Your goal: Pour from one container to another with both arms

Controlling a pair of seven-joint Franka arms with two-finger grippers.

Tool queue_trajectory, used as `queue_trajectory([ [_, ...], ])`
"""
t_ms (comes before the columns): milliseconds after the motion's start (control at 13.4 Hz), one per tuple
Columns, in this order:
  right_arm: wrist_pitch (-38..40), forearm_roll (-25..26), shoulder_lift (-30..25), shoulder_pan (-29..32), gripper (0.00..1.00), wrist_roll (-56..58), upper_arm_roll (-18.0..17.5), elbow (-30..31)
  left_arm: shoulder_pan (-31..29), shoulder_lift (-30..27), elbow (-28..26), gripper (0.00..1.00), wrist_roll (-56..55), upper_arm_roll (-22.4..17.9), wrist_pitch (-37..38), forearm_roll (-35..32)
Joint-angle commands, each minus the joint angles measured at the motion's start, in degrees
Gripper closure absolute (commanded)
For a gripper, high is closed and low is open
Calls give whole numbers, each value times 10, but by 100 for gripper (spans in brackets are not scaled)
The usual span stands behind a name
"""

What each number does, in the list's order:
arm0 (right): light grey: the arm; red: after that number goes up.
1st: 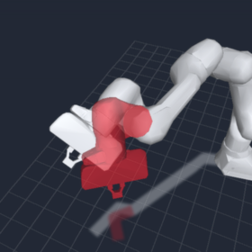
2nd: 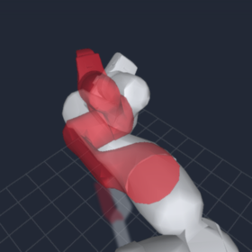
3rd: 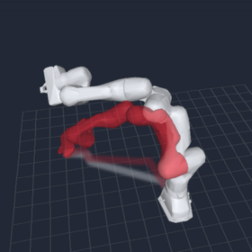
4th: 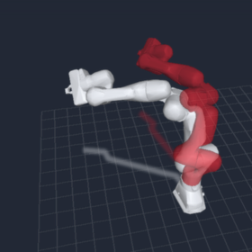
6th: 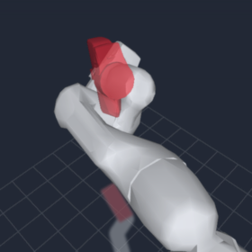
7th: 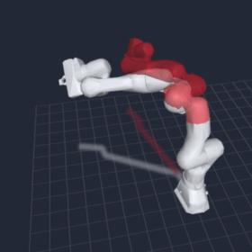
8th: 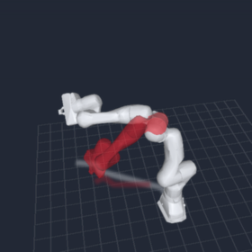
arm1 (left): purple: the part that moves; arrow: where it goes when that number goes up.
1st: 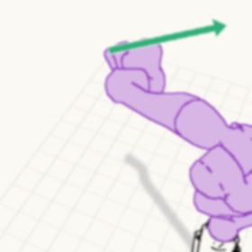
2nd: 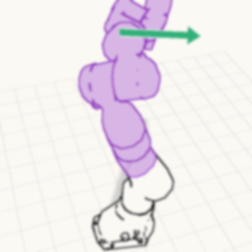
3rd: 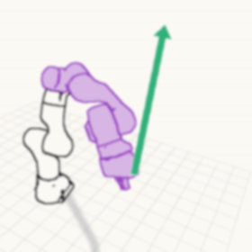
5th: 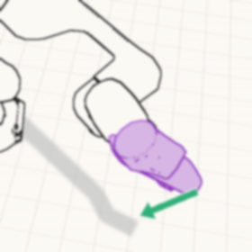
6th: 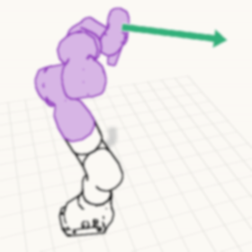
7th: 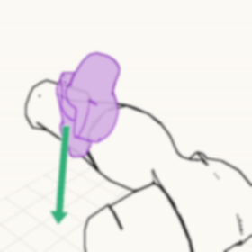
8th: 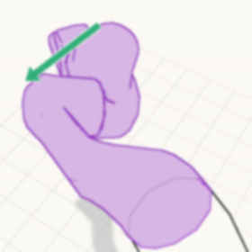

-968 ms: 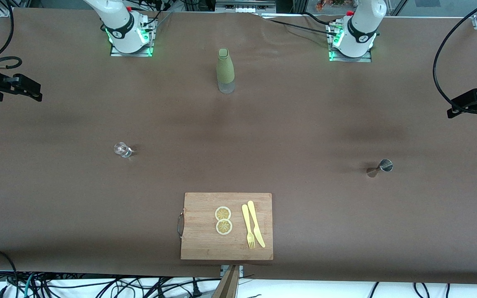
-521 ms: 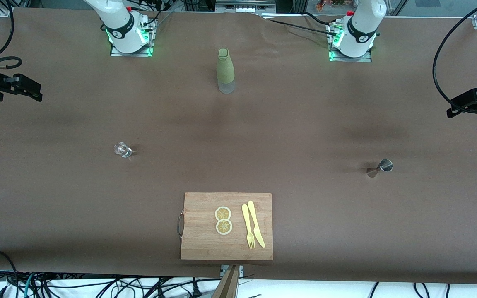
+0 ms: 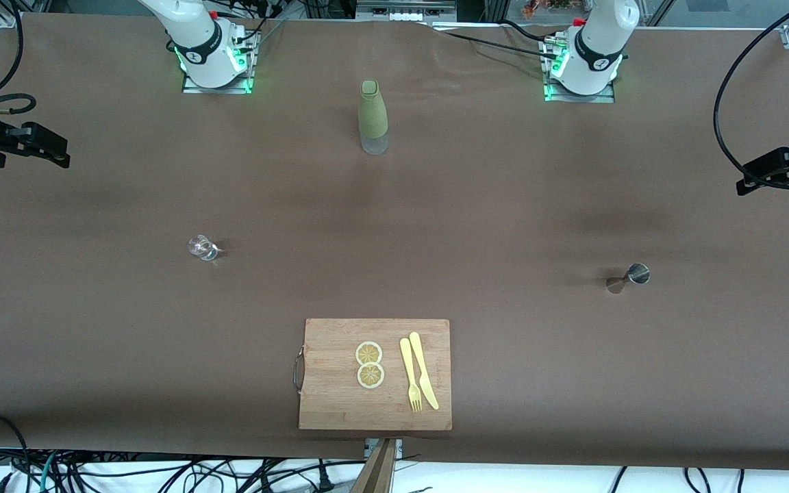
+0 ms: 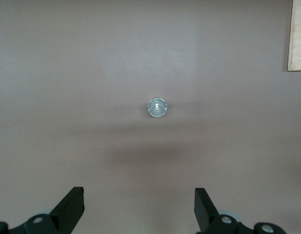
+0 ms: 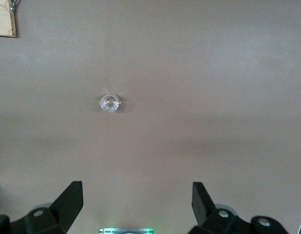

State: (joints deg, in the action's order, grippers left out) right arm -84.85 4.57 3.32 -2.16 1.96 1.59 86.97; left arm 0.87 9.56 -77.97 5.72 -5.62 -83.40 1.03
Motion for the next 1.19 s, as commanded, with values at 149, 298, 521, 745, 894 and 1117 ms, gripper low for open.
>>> queue_trajectory([
  [149,2,-11,4,4,1,-8,-1,-11,5,-12,-14,0,-11,2,-6,-20],
  [298,2,-11,3,4,1,-8,-1,-11,4,-12,-14,0,-10,2,-6,-19],
  [521,2,-11,4,4,1,-8,0,-11,5,-11,-15,0,-10,2,-5,-20],
  [745,2,-11,4,4,1,-8,0,-11,5,-11,-15,0,-5,2,-6,-21],
  [894,2,-11,4,4,1,-8,0,-11,5,-7,-15,0,-4,2,-7,-26],
  [1117,2,-10,4,4,1,-8,0,-11,5,-5,-15,0,-8,2,-8,-30],
])
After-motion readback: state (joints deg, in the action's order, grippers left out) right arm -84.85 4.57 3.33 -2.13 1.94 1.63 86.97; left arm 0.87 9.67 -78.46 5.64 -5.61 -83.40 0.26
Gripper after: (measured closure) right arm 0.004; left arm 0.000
